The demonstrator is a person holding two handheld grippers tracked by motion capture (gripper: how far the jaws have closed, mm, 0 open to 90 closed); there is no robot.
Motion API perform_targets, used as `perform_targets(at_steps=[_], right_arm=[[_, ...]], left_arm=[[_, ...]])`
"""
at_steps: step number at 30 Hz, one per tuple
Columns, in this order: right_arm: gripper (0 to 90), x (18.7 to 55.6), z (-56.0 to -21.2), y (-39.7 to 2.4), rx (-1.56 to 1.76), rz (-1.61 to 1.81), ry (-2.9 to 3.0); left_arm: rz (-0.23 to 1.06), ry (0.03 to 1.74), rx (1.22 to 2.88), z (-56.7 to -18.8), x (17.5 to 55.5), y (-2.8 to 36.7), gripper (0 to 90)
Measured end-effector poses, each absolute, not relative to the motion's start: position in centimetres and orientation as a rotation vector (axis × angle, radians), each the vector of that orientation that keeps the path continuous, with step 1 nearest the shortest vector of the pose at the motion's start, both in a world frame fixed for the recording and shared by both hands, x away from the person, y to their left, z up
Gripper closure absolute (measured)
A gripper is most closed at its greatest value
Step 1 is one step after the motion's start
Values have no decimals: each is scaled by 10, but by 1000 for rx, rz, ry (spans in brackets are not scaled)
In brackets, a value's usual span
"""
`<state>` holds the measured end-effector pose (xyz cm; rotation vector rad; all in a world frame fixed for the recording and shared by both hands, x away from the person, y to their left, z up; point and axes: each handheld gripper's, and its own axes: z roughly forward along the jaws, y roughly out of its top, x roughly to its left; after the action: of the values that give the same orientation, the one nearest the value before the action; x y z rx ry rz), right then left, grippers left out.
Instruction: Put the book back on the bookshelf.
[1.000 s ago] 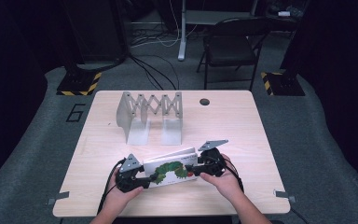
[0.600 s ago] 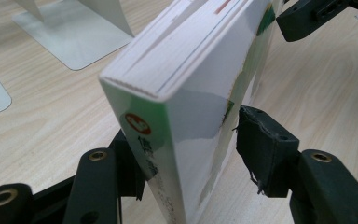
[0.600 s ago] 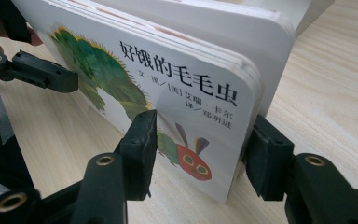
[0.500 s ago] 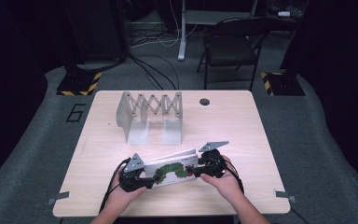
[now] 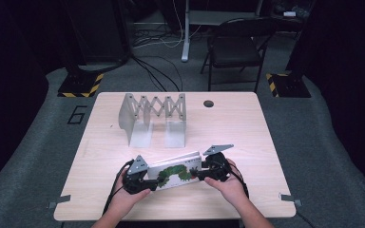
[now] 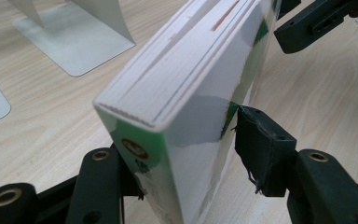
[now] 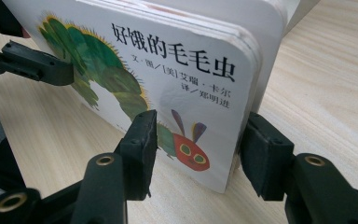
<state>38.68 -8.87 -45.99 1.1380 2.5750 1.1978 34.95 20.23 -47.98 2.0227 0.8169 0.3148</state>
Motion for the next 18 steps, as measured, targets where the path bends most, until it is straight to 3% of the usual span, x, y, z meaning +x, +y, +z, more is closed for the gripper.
perform_targets(at_steps=[18], right_arm=[[487, 387, -461, -88, 1134, 1194, 2554]], left_arm=[[296, 818, 2048, -477, 350, 200, 501]])
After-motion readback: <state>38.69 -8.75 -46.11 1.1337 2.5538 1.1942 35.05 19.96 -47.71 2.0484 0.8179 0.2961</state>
